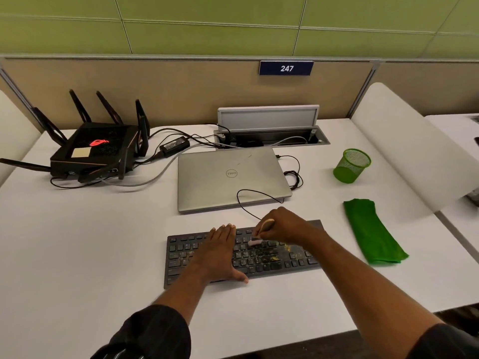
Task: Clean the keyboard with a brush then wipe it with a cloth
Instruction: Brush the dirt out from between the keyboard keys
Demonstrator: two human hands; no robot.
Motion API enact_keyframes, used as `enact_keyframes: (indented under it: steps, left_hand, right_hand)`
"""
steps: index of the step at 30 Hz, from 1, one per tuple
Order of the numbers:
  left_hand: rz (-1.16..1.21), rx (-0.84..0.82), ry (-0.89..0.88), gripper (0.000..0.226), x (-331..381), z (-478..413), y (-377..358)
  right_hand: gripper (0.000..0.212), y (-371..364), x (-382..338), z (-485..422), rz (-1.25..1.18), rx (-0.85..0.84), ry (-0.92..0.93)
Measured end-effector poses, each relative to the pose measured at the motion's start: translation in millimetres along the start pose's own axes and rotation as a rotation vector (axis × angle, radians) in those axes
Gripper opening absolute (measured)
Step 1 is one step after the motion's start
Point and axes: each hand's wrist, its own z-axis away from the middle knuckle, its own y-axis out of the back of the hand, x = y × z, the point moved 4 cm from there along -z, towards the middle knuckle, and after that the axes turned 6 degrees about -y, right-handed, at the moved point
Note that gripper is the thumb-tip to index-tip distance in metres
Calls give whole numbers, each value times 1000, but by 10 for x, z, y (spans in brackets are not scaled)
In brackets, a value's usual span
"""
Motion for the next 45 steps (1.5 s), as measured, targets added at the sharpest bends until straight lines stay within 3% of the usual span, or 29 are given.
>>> enact_keyframes:
  steps: [6, 13, 20, 28, 36, 45]
  left_hand:
    - [-6, 8, 4, 141, 76, 2, 5]
    - [-34, -1, 16, 142, 159, -43, -7]
    - [-59, -1, 28, 140, 190, -64, -26]
    - [-58, -3, 29, 137, 260, -99, 1]
    - [-71, -22, 15, 138, 339, -182, -2]
    - [-65, -11, 11, 136, 374, -209, -3]
  right_hand:
    - [12, 101, 144, 69, 173, 3, -11]
    - [11, 97, 82, 65, 38, 31, -14]
    - [13, 125, 211, 99, 174, 42, -76]
    - [11, 231, 374, 141, -20, 133, -166]
    - [12, 223, 396, 271, 25, 27, -138]
    - [8, 211, 388, 291, -85, 240, -161]
